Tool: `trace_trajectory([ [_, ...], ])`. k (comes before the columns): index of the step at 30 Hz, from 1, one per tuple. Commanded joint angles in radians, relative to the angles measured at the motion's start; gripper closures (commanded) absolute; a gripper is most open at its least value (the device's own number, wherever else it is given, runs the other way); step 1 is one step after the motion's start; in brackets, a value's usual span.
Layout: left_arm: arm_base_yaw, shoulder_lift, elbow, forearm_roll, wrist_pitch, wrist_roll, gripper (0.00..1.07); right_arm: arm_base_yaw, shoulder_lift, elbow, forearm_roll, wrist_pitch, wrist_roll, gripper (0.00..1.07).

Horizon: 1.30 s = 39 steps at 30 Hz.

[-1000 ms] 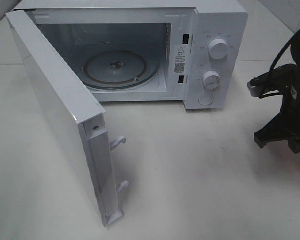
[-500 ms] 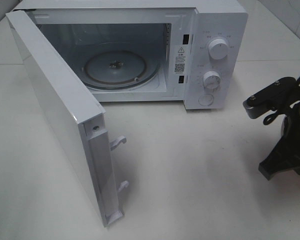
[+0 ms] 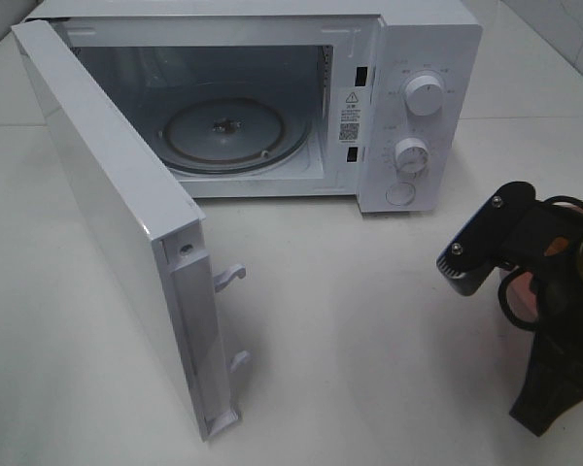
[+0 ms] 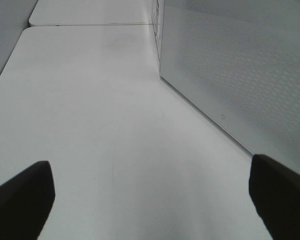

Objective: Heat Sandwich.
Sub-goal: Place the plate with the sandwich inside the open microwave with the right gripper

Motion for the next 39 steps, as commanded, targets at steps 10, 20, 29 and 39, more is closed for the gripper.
trace_trajectory([
  [10,-0.001,-0.028,0.002,-0.007,-0.009,-0.004,0.03,0.212,-0.018,0.004,-0.024,0.036,-0.062,1.07],
  [20,-0.001,-0.028,0.002,-0.007,-0.009,-0.004,0.03,0.336,-0.018,0.004,-0.024,-0.008,-0.139,1.07],
  [29,-0.001,-0.028,0.002,-0.007,-0.009,-0.004,0.03,0.371,-0.018,0.004,-0.027,-0.052,-0.272,1.07],
  [39,-0.001,-0.028,0.002,-0.007,-0.009,-0.004,0.03,0.368,-0.018,0.004,-0.028,-0.142,-0.495,1.07],
])
